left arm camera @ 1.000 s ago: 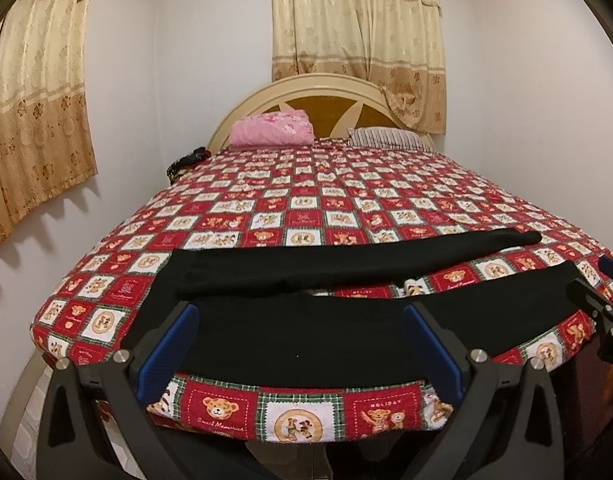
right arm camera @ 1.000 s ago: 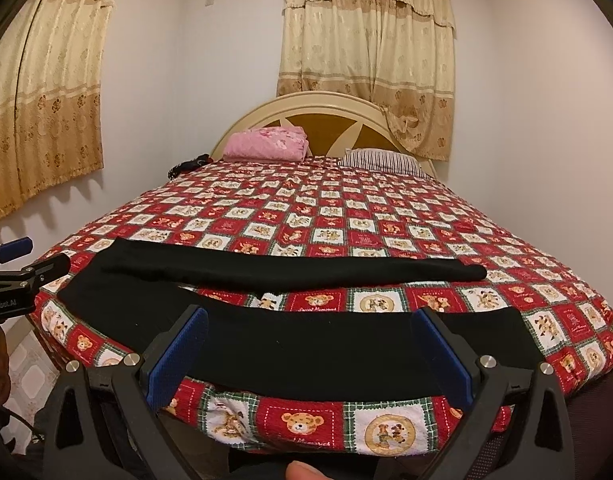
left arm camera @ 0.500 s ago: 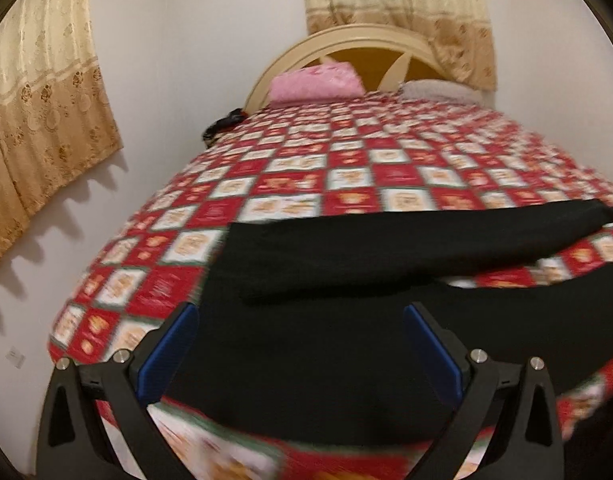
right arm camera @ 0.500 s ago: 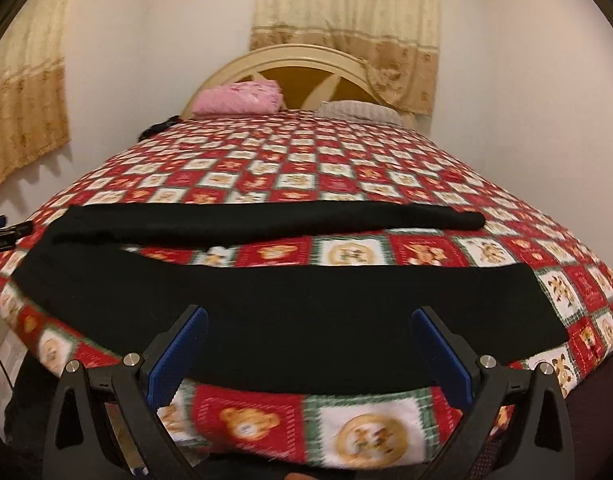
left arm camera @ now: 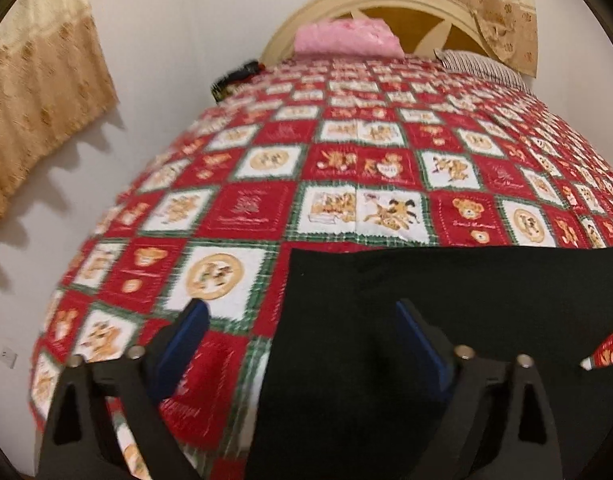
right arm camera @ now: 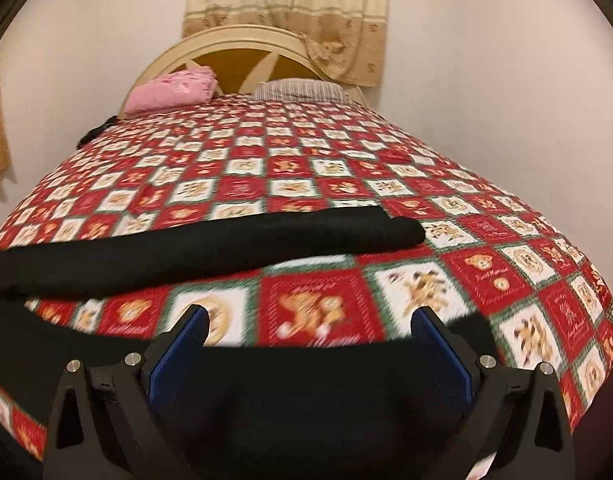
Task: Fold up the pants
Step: 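Lower both grippers onto the black pants edge and close them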
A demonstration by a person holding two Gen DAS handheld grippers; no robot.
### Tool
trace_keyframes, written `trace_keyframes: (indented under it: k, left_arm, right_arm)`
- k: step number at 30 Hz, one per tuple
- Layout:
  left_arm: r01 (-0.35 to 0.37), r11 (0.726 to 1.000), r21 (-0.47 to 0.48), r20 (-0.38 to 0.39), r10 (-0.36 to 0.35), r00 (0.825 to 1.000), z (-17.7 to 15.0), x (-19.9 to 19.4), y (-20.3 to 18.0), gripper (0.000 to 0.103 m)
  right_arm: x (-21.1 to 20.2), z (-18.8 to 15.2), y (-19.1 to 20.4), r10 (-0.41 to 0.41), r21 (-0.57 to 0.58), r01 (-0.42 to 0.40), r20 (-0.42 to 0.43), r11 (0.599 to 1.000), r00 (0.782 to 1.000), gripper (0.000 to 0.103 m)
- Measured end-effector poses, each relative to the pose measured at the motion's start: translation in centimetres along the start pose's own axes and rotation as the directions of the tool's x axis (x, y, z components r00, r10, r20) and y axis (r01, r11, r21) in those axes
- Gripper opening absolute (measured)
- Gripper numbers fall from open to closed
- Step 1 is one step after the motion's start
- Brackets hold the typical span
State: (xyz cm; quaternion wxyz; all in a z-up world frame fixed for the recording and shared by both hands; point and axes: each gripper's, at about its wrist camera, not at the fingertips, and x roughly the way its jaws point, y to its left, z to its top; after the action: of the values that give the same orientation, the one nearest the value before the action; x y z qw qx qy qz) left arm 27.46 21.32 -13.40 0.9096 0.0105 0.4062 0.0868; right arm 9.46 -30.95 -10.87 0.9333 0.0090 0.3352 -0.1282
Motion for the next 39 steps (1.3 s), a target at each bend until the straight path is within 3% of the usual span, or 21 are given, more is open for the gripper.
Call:
trace_keyframes:
  k: [6,9,10,14,20,27,32,35,37,39]
  left_arm:
    - [0.048,0.999,0.003,-0.076,-0.048,0.996,1.7,4.0,0.4,0.083]
    - [0.075,0.997,0.006,-0.122,-0.073,0.990,1.8,5.8,0.7,0.064]
    - [0.094,0.996,-0.003,-0.137,-0.094,0.986,1.8,6.3,1.0,0.063]
    - [0.215,0.975,-0.058,-0.122,-0.220,0.968,1.9,6.8,1.9,0.048]
    - [0.233,0.972,-0.038,-0.123,-0.236,0.964,1.9,7.1,1.5,0.048]
    - [0.175,0.985,0.011,-0.155,-0.171,0.973,2.7,7.9,0.7,0.056]
    - [0.151,0.988,0.042,-0.172,-0.142,0.975,3.2,8.3,0.1,0.056]
    - [0.165,0.985,0.045,-0.192,-0.154,0.969,3.4,8.5,0.2,0.056]
    - [0.171,0.983,0.064,-0.200,-0.155,0.967,3.6,8.4,0.1,0.056]
    - [0.179,0.979,0.102,-0.208,-0.155,0.966,3.6,8.3,-0.3,0.047]
  right_arm:
    - [3.6,2.7,-2.8,-0.039,0.042,0.041,-0.041,0.998,0.998,0.098]
    - [5.3,3.7,-4.2,-0.055,0.052,0.059,-0.062,0.997,0.997,0.092]
    - [6.0,4.0,-4.6,-0.057,0.057,0.061,-0.073,0.997,0.996,0.090]
    - [8.3,5.1,-6.6,-0.074,0.083,0.084,-0.111,0.993,0.991,0.086]
    - [11.3,7.4,-10.1,-0.115,0.110,0.131,-0.140,0.985,0.984,0.086]
    - [15.3,10.1,-12.4,-0.009,0.160,0.040,-0.191,0.986,0.982,0.086]
    - [19.3,11.2,-11.5,0.071,0.157,-0.032,-0.251,0.987,0.965,0.086]
    - [21.8,11.0,-11.1,0.091,0.154,-0.041,-0.330,0.987,0.940,0.086]
    - [22.7,10.5,-10.9,0.118,0.158,-0.064,-0.363,0.985,0.924,0.078]
    - [22.7,10.3,-10.5,0.114,0.127,-0.072,-0.372,0.989,0.921,0.055]
